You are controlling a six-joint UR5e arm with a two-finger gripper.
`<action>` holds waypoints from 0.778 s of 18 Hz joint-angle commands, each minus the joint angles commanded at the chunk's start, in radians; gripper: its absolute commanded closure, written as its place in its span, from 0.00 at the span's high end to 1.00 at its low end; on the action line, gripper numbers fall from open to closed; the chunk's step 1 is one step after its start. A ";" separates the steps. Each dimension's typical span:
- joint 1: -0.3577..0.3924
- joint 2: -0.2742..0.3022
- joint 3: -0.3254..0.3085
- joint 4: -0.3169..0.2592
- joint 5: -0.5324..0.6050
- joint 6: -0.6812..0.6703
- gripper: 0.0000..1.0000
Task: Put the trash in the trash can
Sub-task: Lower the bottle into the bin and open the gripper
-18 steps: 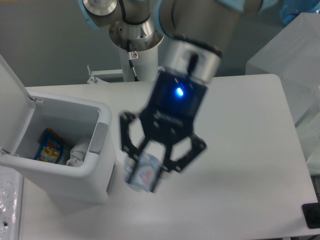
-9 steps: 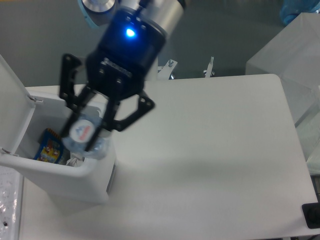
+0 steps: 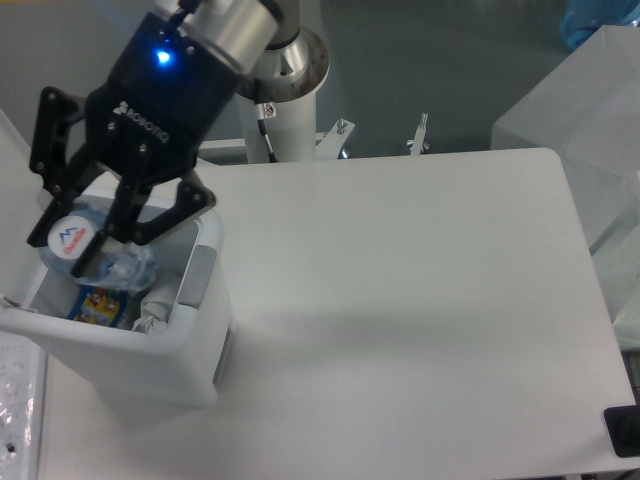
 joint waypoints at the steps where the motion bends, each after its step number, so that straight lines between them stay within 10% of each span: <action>1: 0.000 0.003 -0.015 0.002 0.000 0.002 0.21; 7: 0.000 0.046 -0.113 0.006 0.002 0.064 0.46; 11: 0.003 0.078 -0.186 0.006 0.002 0.127 0.99; 14: 0.017 0.078 -0.183 0.006 0.003 0.132 1.00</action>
